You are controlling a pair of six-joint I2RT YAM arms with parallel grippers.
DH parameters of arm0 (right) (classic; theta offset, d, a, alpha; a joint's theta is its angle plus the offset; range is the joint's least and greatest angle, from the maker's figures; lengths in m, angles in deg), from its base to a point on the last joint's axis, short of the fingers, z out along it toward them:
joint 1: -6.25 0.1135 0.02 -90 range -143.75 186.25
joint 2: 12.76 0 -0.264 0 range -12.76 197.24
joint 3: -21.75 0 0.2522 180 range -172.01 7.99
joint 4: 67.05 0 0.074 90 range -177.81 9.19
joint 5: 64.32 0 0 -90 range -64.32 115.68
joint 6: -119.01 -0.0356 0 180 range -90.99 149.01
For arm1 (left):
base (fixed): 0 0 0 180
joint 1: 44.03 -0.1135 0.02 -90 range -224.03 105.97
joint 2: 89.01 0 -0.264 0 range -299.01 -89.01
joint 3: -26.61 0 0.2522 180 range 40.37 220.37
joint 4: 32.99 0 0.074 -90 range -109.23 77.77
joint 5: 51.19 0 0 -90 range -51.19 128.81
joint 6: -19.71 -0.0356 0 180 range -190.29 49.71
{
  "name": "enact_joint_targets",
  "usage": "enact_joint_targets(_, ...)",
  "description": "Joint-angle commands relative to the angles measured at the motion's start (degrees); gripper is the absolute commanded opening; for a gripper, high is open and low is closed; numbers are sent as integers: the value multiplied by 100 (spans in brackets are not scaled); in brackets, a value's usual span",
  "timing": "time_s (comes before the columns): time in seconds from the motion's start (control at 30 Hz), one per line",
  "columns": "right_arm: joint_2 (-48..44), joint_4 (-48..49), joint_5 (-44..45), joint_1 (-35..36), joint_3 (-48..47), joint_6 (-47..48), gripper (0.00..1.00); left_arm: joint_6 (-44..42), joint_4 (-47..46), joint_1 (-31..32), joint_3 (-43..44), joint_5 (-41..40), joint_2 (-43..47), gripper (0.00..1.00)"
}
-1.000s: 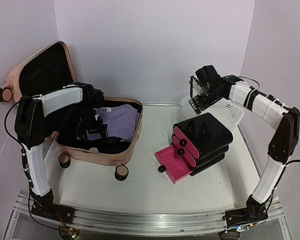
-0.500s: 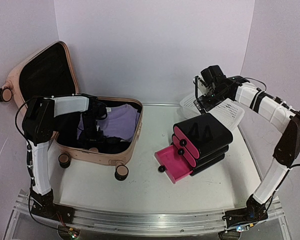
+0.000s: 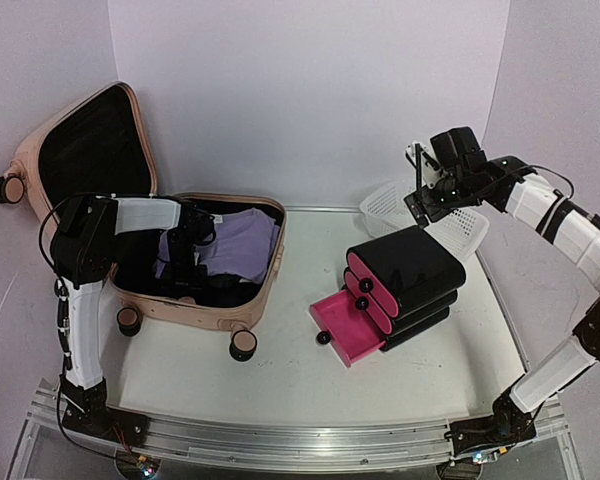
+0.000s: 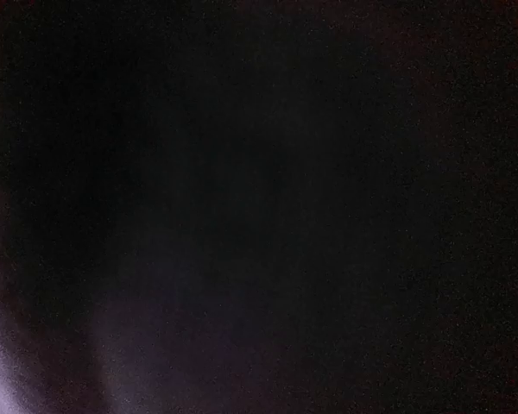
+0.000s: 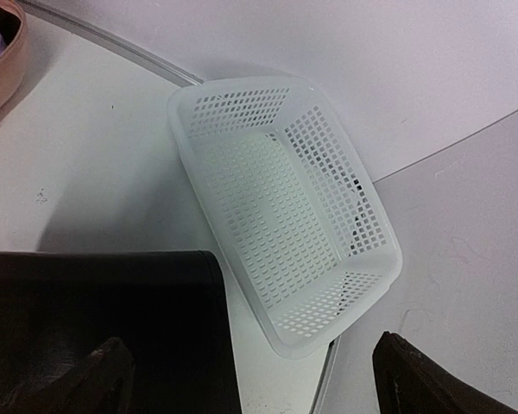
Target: Open, take out, and arrange the luggage
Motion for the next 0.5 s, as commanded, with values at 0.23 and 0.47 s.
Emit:
enact_joint_targets(0.23, -896, 354, -559, -22, 137, -141, 98, -34, -255, -58, -419, 40, 1537, 41)
enact_joint_targets(0.47, -933, 326, -1107, -20, 73, -571, 98, -81, -260, -59, -141, 662, 2273, 39)
